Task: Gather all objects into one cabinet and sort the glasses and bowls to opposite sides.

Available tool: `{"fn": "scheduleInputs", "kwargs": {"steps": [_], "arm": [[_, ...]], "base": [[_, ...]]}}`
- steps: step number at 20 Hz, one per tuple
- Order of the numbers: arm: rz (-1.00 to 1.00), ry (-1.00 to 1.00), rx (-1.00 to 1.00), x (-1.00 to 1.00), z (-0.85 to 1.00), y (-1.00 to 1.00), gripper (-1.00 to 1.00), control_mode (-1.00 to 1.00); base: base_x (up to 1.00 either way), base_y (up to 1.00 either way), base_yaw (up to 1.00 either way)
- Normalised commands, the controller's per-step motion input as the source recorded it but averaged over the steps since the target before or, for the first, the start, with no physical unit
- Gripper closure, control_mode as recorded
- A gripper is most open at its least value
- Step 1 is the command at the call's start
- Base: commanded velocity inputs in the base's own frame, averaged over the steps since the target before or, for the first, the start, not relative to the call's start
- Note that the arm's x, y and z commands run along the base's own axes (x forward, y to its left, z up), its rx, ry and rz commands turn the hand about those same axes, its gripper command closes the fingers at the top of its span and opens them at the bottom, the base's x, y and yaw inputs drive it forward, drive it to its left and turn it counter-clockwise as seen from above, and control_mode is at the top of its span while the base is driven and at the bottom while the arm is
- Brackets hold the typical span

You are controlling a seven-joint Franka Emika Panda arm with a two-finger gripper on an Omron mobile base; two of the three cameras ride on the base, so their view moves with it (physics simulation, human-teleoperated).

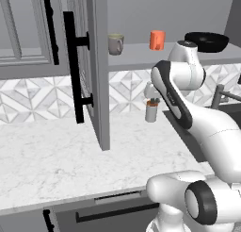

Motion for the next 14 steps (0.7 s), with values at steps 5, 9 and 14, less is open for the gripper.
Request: {"fn": "scheduleInputs", "kwargs": {"steps": [5, 9, 14], "arm": [[-0.01, -0.01, 0.00, 0.00, 0.00, 0.00, -1.00, -1.00], [0.00, -0.03, 0.00, -0.34, 0.00, 0.00, -1.00, -1.00], [0.00, -0.18, 0.00, -0.99, 0.00, 0.00, -1.00, -1.00]], "base": [[0.00, 0.00, 0.00], [0.00, 0.00, 0.00], [0.00, 0.00, 0.00]]}}
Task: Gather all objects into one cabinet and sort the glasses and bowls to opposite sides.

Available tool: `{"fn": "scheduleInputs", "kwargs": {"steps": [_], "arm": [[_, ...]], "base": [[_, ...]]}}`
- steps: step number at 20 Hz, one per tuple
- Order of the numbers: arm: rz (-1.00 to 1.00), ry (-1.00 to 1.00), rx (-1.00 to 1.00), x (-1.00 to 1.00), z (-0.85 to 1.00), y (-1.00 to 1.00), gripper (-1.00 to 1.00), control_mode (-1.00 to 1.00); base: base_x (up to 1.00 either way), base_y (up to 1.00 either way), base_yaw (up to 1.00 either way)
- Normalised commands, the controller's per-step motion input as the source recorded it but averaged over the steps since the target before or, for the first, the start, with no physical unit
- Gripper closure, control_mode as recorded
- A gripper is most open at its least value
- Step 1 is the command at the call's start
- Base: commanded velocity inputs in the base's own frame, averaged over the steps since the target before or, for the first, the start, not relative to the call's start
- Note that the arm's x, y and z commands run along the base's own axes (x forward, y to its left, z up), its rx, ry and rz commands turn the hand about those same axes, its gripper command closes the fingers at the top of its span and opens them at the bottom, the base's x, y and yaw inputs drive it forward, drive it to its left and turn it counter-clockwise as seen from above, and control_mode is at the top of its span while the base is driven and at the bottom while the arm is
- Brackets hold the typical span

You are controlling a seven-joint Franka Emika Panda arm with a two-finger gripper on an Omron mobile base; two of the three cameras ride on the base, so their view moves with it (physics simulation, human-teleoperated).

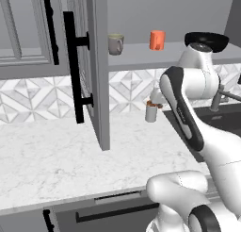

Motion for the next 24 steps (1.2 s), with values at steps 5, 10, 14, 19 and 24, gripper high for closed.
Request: {"fn": "scheduleInputs", "kwargs": {"steps": [5, 10, 14, 19, 24], "arm": [[0.00, -0.02, 0.00, -0.20, 0.00, 0.00, -1.00, 1.00], [0.00, 0.00, 0.00, 0.00, 0.00, 0.00, -1.00, 1.00], [0.00, 0.00, 0.00, 0.00, 0.00, 0.00, -1.00, 1.00], [0.00, 0.00, 0.00, 0.00, 0.00, 0.00, -1.00, 1.00], [0.00, 0.00, 0.00, 0.00, 0.00, 0.00, -1.00, 1.00]], "base": [[-0.72, 0.03, 0.00], [-0.96, 0.22, 0.02], [-1.00, 0.66, 0.35], [-0.76, 1.00, 0.67], [-0.46, 0.73, 0.81]]}}
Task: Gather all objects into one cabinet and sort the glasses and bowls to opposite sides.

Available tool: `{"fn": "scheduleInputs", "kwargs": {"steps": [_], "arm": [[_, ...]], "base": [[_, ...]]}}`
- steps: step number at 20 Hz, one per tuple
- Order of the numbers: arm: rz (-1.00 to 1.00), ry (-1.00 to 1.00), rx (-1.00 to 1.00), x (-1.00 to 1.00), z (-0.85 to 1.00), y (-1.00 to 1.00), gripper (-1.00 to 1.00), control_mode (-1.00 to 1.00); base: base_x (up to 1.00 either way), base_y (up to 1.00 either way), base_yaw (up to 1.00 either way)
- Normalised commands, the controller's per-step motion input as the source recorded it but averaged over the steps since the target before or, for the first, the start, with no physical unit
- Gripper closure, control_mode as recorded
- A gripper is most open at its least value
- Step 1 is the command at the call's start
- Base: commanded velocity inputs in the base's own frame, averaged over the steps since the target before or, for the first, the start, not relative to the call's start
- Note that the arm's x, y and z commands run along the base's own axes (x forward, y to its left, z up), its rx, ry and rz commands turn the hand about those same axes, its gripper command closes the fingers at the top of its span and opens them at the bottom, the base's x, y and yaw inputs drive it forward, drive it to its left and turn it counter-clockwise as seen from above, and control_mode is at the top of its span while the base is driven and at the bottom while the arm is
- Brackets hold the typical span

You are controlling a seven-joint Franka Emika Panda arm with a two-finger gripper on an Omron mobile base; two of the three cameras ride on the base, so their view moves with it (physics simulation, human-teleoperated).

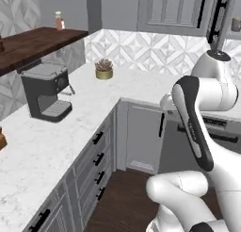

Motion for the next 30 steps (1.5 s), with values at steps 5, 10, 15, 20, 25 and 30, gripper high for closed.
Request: {"fn": "scheduleInputs", "kwargs": {"steps": [5, 10, 15, 20, 25, 30], "arm": [[0.00, 0.00, 0.00, 0.00, 0.00, 0.00, -1.00, 1.00], [0.00, 0.00, 0.00, 0.00, 0.00, 0.00, -1.00, 1.00], [0.00, 0.00, 0.00, 0.00, 0.00, 0.00, -1.00, 1.00], [0.00, 0.00, 0.00, 0.00, 0.00, 0.00, -1.00, 1.00], [0.00, 0.00, 0.00, 0.00, 0.00, 0.00, -1.00, 1.00], [0.00, 0.00, 0.00, 0.00, 0.00, 0.00, -1.00, 1.00]], "base": [[-0.25, 0.13, 0.95], [-0.21, 0.00, 0.98], [-0.21, 0.00, 0.98], [-0.07, 0.00, 1.00], [0.00, 0.00, 1.00], [0.00, 0.00, 1.00]]}}
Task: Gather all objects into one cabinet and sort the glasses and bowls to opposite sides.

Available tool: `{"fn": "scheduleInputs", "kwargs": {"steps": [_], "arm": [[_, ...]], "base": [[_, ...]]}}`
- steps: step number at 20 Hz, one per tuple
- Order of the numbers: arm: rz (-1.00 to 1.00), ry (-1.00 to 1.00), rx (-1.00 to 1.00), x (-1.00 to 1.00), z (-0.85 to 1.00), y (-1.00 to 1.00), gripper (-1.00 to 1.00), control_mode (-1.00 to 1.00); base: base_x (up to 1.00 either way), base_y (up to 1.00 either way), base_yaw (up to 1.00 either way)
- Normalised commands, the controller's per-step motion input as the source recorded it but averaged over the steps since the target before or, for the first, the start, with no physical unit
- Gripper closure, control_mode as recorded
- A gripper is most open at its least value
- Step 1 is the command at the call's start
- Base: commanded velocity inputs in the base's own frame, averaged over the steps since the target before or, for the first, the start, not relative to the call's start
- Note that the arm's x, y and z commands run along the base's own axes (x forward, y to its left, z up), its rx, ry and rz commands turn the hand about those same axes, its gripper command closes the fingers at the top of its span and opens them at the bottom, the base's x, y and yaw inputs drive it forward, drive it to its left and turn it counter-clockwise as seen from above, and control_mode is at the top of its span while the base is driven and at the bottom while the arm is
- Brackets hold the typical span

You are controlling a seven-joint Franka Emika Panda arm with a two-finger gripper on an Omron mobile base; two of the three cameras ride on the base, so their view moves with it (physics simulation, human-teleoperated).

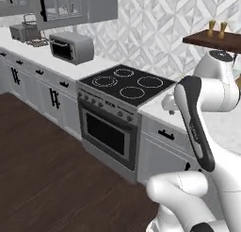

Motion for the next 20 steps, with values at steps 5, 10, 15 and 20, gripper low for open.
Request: {"fn": "scheduleInputs", "kwargs": {"steps": [5, 10, 15, 20], "arm": [[0.00, 0.00, 0.00, 0.00, 0.00, 0.00, -1.00, 1.00], [0.00, 0.00, 0.00, 0.00, 0.00, 0.00, -1.00, 1.00], [0.00, 0.00, 0.00, 0.00, 0.00, 0.00, -1.00, 1.00], [0.00, 0.00, 0.00, 0.00, 0.00, 0.00, -1.00, 1.00]], "base": [[0.02, 0.19, 0.95], [0.69, 0.87, 0.47], [1.00, 0.99, 0.13], [1.00, 0.82, 0.05]]}}
